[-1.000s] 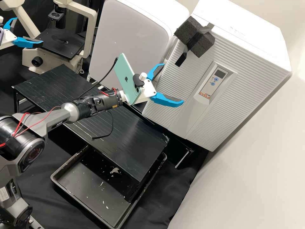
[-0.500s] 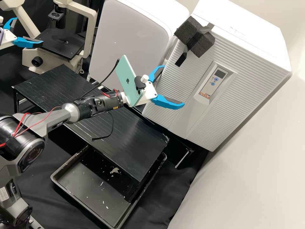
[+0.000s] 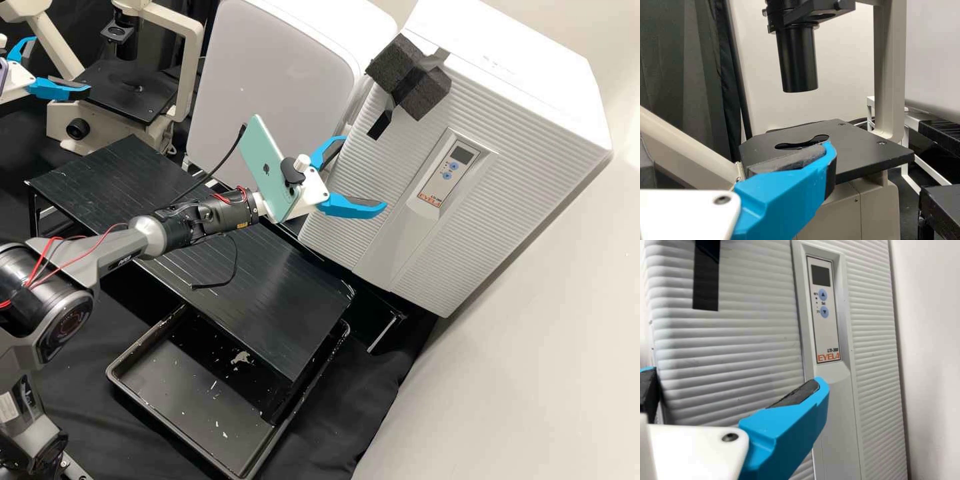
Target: Open the incubator door
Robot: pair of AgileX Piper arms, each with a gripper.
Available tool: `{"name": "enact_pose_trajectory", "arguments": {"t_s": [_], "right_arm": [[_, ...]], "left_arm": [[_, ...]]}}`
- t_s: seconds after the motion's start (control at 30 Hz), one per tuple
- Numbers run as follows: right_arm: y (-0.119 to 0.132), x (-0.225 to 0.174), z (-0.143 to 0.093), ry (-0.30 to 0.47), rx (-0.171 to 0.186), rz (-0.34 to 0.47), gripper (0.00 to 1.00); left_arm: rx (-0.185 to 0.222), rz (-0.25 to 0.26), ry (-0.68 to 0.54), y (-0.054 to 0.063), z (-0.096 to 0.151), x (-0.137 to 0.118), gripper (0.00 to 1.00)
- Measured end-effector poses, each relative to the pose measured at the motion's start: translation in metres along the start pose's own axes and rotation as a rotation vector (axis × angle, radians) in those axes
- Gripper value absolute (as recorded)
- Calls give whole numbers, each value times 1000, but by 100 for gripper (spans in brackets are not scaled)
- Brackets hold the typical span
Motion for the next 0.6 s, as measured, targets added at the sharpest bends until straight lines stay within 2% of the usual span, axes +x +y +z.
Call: {"name": "enact_pose_trajectory", "arguments": {"t_s": [0.43, 0.6], "right_arm": [[-3, -4, -7, 15, 1, -28, 0], [-4, -5, -8, 13, -15, -30, 0]], "left_arm": [[0, 0, 0, 0, 0, 0, 100], [0, 0, 0, 0, 0, 0, 100]]}}
